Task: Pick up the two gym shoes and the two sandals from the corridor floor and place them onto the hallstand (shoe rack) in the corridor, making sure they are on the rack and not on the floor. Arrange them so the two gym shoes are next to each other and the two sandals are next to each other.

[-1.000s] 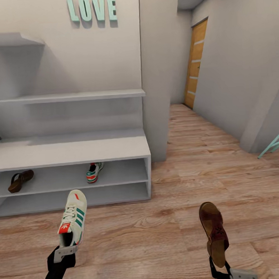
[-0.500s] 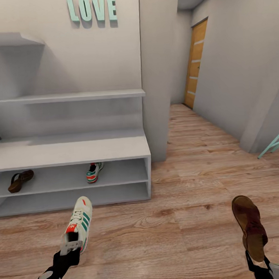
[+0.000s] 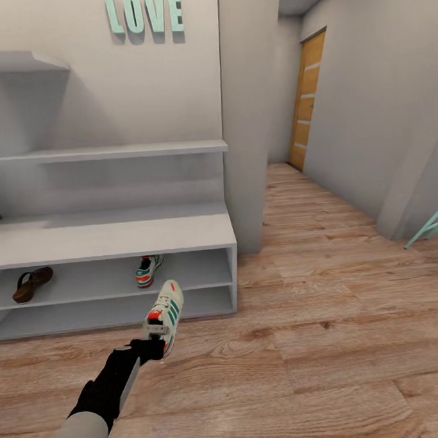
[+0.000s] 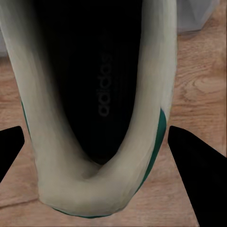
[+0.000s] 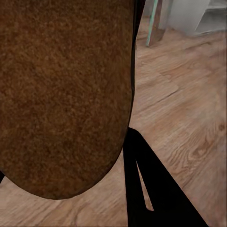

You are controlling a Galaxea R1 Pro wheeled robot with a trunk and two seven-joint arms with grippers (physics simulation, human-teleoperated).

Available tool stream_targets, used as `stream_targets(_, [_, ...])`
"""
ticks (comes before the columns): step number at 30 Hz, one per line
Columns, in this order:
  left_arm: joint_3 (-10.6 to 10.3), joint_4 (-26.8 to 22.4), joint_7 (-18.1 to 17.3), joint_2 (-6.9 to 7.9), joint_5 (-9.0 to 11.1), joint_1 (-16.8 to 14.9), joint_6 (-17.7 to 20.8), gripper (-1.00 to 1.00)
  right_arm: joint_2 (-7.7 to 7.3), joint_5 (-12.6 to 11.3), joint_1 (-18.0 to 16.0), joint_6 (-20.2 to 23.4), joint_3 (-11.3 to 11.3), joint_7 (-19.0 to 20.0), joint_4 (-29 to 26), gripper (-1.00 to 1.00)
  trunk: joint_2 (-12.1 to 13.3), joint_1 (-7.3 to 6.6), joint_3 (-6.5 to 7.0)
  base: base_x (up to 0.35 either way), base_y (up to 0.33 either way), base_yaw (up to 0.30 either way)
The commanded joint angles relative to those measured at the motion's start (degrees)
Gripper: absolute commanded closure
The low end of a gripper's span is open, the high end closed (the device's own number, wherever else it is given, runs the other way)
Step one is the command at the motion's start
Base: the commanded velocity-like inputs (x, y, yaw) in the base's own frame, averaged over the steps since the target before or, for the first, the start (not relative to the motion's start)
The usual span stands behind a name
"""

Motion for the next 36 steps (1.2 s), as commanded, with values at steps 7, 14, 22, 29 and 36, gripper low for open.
stream_targets(7, [-0.13, 0.16, -0.5, -0.32, -0.93, -6.76, 7.9, 1.0, -1.24, -0.2, -0.05, 3.69, -4.98, 3.01, -0.49, 1.0, -0.02, -0.01, -0.06, 0.0, 0.0, 0.0])
stream_targets(14, [-0.17, 0.66, 0.37, -0.16, -0.95, -8.88, 8.89, 1.0, -1.38, 0.07, -0.05, 6.85, -4.67, 3.32, -3.62, 1.0, -0.02, -0.01, -0.06, 0.0, 0.0, 0.0])
stream_targets(22, [-0.24, 0.39, 1.36, 0.26, -0.95, -8.42, 8.79, 1.0, -1.22, 0.21, -0.05, 7.14, -4.58, 3.52, -4.26, 1.0, -0.02, -0.01, -0.06, 0.0, 0.0, 0.0])
stream_targets(29, [-0.38, -0.24, 1.35, 0.29, -0.95, -8.39, 8.93, 1.0, -0.65, 0.33, -0.05, 6.94, -4.54, 3.72, -3.75, 1.0, -0.02, -0.01, -0.06, 0.0, 0.0, 0.0])
stream_targets(36, [-0.38, -0.22, 1.4, 0.23, -1.0, -8.39, 8.94, 1.0, -0.18, 0.3, -0.05, 6.93, -4.62, 3.74, -3.88, 1.0, -0.02, -0.01, -0.06, 0.0, 0.0, 0.0])
